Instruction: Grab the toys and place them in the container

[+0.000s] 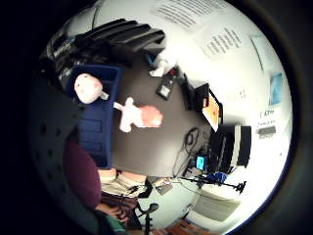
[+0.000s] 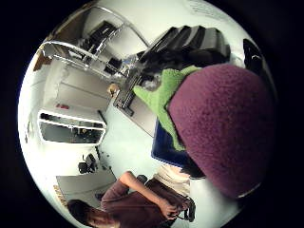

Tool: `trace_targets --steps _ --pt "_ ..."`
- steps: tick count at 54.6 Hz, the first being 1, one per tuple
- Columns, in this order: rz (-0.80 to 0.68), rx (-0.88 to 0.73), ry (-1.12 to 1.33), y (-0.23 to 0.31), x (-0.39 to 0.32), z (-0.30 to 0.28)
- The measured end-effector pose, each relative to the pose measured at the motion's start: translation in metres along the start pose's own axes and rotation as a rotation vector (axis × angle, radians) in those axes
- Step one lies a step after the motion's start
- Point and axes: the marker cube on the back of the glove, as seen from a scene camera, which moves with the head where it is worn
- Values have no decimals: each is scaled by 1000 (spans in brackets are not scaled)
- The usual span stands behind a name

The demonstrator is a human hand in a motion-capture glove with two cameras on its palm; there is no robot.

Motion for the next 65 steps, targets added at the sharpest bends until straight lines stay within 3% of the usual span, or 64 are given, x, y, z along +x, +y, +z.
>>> trace_targets --steps 13,23,29,33,50,58,65 --pt "7 -101 49 -15 -37 34" --pt "2 -443 -68 7 -30 51" --pt "75 -349 -150 -11 -37 47" --pt "15 -416 -87 -14 -31 41" --pt "103 -421 0 -4 59 31" --pt "146 -424 9 -6 100 55" --pt "153 -521 -25 -5 127 108"
